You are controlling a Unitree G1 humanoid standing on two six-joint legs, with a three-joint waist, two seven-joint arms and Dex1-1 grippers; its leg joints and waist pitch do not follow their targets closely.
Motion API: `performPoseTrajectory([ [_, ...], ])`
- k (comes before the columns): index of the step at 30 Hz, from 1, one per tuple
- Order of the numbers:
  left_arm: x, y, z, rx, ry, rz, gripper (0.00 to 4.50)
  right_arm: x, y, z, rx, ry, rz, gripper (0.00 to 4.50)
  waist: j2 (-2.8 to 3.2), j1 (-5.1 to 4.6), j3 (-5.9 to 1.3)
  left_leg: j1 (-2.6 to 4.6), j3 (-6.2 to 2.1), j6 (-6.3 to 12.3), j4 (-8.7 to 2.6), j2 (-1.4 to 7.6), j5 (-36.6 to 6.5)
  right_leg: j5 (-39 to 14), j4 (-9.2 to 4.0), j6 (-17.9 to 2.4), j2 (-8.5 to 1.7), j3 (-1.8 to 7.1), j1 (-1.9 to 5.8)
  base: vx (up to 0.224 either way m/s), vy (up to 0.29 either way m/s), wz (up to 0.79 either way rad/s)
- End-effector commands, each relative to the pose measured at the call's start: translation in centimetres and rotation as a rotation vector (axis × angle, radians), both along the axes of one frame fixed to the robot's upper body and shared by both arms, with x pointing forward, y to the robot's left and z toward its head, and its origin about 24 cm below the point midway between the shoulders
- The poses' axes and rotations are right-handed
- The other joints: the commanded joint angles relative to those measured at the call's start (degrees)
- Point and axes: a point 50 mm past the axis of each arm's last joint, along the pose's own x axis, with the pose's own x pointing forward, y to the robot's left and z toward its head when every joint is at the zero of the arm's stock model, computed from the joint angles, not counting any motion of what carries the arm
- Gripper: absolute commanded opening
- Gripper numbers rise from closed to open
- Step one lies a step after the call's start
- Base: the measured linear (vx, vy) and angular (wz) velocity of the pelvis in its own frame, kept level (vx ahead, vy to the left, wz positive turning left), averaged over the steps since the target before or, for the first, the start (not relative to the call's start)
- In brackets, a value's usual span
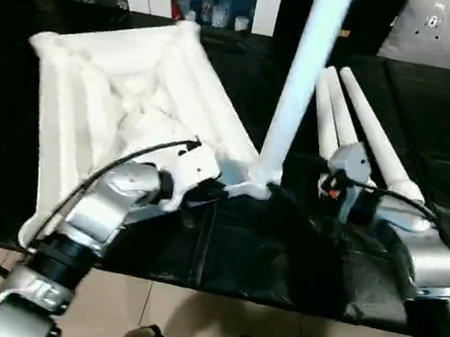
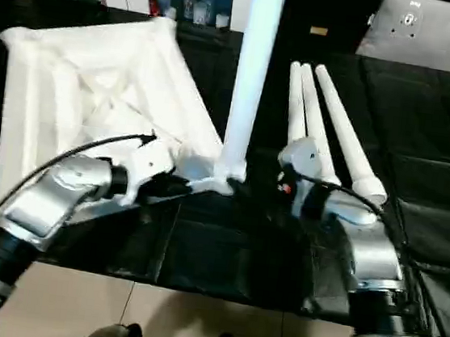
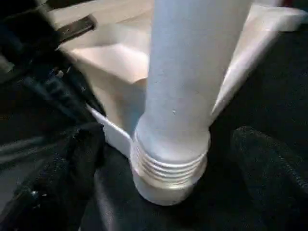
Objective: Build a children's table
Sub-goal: Rotate leg to tighten
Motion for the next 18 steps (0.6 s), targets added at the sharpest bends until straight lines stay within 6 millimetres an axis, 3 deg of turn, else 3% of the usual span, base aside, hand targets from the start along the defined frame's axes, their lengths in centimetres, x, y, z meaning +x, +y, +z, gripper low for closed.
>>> performPoseTrajectory([
  [1,-0.8,-0.5,-0.6,0.037,0.032,-0.129,0.0,0.0,0.2,0.3,-0.032,-0.022,0.056,4.49,-0.81,0.07,-4.17,0.92,-0.32,8.43,-2.87,2.59,-5.19,-5.17,-3.13,-15.01,-3.74,2.92,3.8,0.0,0.0,0.0],
  [6,-1.1,0.3,-0.5,0.091,0.057,-0.238,0.0,-0.5,0.3,-0.1,-0.07,0.021,0.178,4.32,-0.82,0.54,-4.19,1.0,-0.33,9.01,-2.81,2.75,-4.38,-4.04,-2.75,-15.44,-3.7,2.89,3.71,0.0,0.0,0.0],
  [7,-1.1,0.4,-0.4,0.103,0.059,-0.278,0.0,-0.6,0.3,-0.4,-0.08,0.04,0.207,4.05,-0.93,0.63,-4.19,0.99,-0.29,8.96,-2.79,2.75,-4.43,-4.09,-2.73,-15.57,-3.69,2.88,3.73,0.0,0.0,0.0],
  [12,-1.1,0.4,-0.3,0.111,0.058,-0.311,0.0,-0.7,0.6,-0.6,-0.095,0.055,0.243,3.77,-1.05,0.83,-4.15,1.0,-0.31,8.05,-2.86,2.87,-5.16,-4.87,-2.66,-15.66,-3.83,2.93,3.79,0.0,0.0,0.0],
  [13,-1.1,0.4,-0.3,0.111,0.058,-0.311,0.0,-0.7,0.6,-0.6,-0.095,0.055,0.243,3.54,-1.03,0.87,-4.18,0.97,-0.33,8.01,-2.84,2.82,-5.06,-4.98,-2.65,-15.6,-3.84,2.92,3.82,0.0,0.0,0.0],
  [17,-1.0,0.3,-0.3,0.109,0.053,-0.329,0.0,-0.8,1.0,-0.9,-0.096,0.063,0.279,3.47,-1.16,0.79,-4.05,0.86,-0.32,7.8,-2.86,2.74,-5.56,-5.93,-2.8,-15.25,-3.85,2.94,3.82,0.0,0.0,0.0],
  [18,-0.9,0.3,-0.3,0.108,0.052,-0.336,0.0,-0.9,1.2,-0.9,-0.091,0.065,0.292,3.17,-1.21,0.81,-4.06,0.86,-0.3,7.65,-2.84,2.72,-5.75,-6.37,-2.84,-15.11,-3.88,2.94,3.84,0.0,0.0,0.0],
])
